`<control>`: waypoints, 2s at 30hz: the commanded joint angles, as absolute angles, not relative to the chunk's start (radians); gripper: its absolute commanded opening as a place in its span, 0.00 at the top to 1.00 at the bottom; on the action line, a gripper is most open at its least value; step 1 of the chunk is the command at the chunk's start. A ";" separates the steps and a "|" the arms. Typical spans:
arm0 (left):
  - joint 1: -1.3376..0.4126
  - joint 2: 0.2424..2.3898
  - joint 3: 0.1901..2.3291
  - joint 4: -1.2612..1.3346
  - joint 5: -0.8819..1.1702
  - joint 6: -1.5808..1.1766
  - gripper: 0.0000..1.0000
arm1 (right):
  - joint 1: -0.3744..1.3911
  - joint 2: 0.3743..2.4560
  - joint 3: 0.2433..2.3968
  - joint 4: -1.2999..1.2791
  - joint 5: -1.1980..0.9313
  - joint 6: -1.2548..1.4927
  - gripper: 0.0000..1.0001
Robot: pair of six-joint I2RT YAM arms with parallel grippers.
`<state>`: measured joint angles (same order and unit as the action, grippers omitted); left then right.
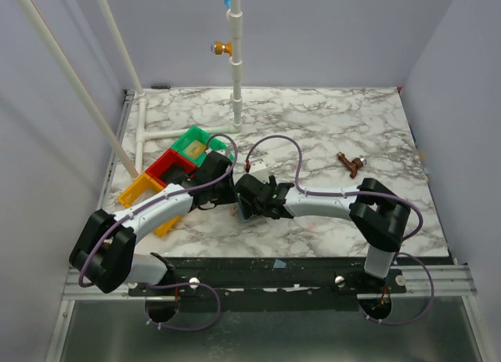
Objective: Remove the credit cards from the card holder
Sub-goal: Remove the credit card from the card holder.
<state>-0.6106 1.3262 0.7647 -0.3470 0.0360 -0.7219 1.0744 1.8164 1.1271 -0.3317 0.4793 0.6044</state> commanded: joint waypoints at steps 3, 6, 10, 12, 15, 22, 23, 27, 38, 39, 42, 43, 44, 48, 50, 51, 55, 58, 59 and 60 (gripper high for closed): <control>-0.609 1.378 0.810 -0.318 0.088 -0.697 0.78 | 1.079 1.807 1.144 -0.394 0.577 0.646 0.30; -0.618 1.405 0.828 -0.310 0.099 -0.689 0.80 | 1.072 1.785 1.128 -0.397 0.585 0.663 0.31; -0.632 1.453 0.867 -0.309 0.106 -0.684 0.80 | 1.057 1.740 1.098 -0.390 0.577 0.676 0.31; -0.641 1.477 0.887 -0.304 0.112 -0.686 0.81 | 1.044 1.717 1.081 -0.383 0.561 0.681 0.31; -0.651 1.525 0.921 -0.301 0.113 -0.690 0.82 | 1.013 1.685 1.051 -0.360 0.521 0.685 0.31; -0.671 1.624 0.986 -0.288 0.126 -0.699 0.84 | 0.972 1.658 1.003 -0.336 0.468 0.689 0.31; -0.675 1.634 0.991 -0.285 0.129 -0.699 0.84 | 0.968 1.653 0.998 -0.335 0.462 0.690 0.31; -0.697 1.676 1.032 -0.287 0.138 -0.698 0.84 | 0.962 1.618 0.985 -0.334 0.458 0.702 0.32; -0.735 1.783 1.125 -0.289 0.178 -0.704 0.85 | 0.930 1.306 0.920 -0.311 0.374 0.682 0.37; -0.736 1.796 1.132 -0.288 0.184 -0.707 0.85 | 0.930 1.302 0.910 -0.284 0.344 0.681 0.42; -0.739 1.828 1.147 -0.286 0.185 -0.712 0.85 | 0.930 1.337 0.887 -0.218 0.263 0.687 0.54; -0.738 1.836 1.149 -0.285 0.186 -0.712 0.85 | 0.930 1.352 0.879 -0.198 0.242 0.688 0.59; -0.738 1.845 1.153 -0.286 0.187 -0.712 0.85 | 0.930 1.366 0.870 -0.169 0.219 0.690 0.63; -0.737 1.862 1.154 -0.286 0.198 -0.709 0.84 | 0.902 1.398 0.810 -0.048 0.137 0.710 0.78; -0.733 1.861 1.154 -0.292 0.197 -0.706 0.84 | 0.877 1.404 0.771 0.020 0.102 0.723 0.85; -0.728 1.857 1.150 -0.289 0.198 -0.704 0.84 | 0.867 1.407 0.750 0.062 0.084 0.729 0.86; -0.721 1.834 1.154 -0.300 0.190 -0.692 0.83 | 0.826 1.444 0.671 0.187 0.035 0.759 0.92; -0.719 1.821 1.163 -0.313 0.189 -0.686 0.83 | 0.807 1.498 0.636 0.276 -0.007 0.785 0.96; -0.719 1.816 1.163 -0.314 0.190 -0.685 0.82 | 0.802 1.511 0.622 0.312 -0.030 0.795 0.96; -0.719 1.811 1.165 -0.318 0.190 -0.686 0.82 | 0.799 1.524 0.612 0.339 -0.035 0.811 0.98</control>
